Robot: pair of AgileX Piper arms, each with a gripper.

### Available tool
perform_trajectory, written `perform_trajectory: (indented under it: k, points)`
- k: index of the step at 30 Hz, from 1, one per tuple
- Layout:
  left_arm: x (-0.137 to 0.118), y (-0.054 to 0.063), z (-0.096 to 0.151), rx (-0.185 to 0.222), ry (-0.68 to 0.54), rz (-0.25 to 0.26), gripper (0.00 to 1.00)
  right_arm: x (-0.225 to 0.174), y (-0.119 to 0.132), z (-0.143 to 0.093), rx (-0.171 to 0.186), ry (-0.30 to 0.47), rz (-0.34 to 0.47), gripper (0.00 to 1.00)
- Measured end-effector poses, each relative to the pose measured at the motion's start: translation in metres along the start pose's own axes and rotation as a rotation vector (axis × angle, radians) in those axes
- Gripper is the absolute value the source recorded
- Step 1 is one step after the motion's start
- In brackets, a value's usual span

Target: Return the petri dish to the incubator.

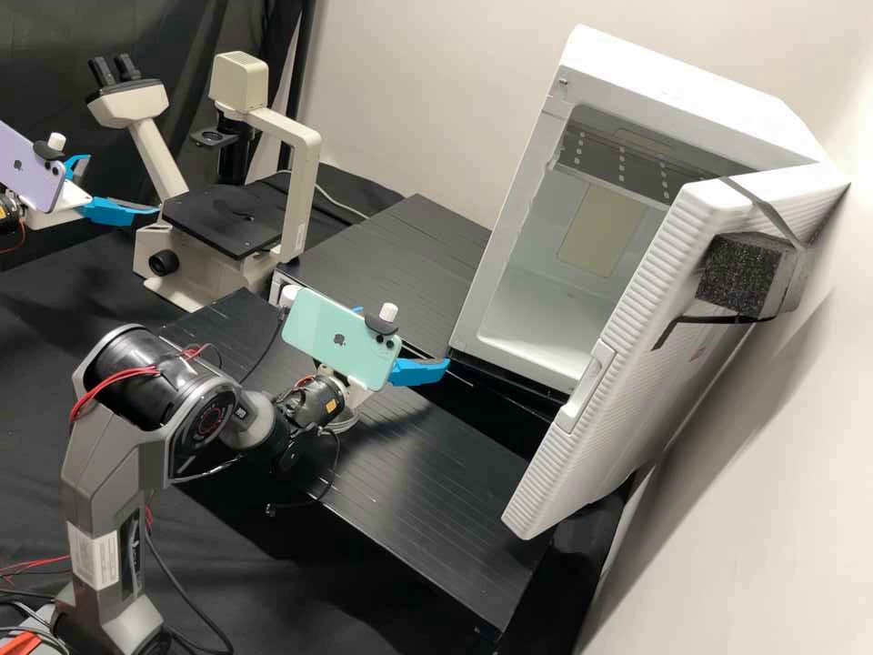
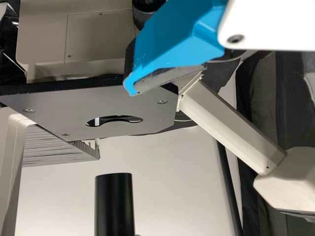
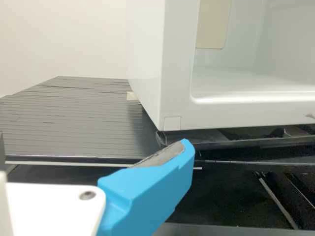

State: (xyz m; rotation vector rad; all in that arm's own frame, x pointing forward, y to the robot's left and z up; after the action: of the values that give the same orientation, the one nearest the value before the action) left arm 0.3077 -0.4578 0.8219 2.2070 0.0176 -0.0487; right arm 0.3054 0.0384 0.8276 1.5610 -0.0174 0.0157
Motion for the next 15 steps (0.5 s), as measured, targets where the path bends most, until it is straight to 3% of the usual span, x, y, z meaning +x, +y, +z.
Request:
perform_trajectory:
  k: [9,15]
  points:
    - [0.000,0.000,0.000,0.000,0.000,0.000,1.00,-0.001,0.000,0.000,0.000,0.002,0.003,1.00]
    - [0.000,0.000,0.000,0.000,0.000,0.000,1.00,-0.035,0.003,0.004,0.010,0.025,0.036,1.00]
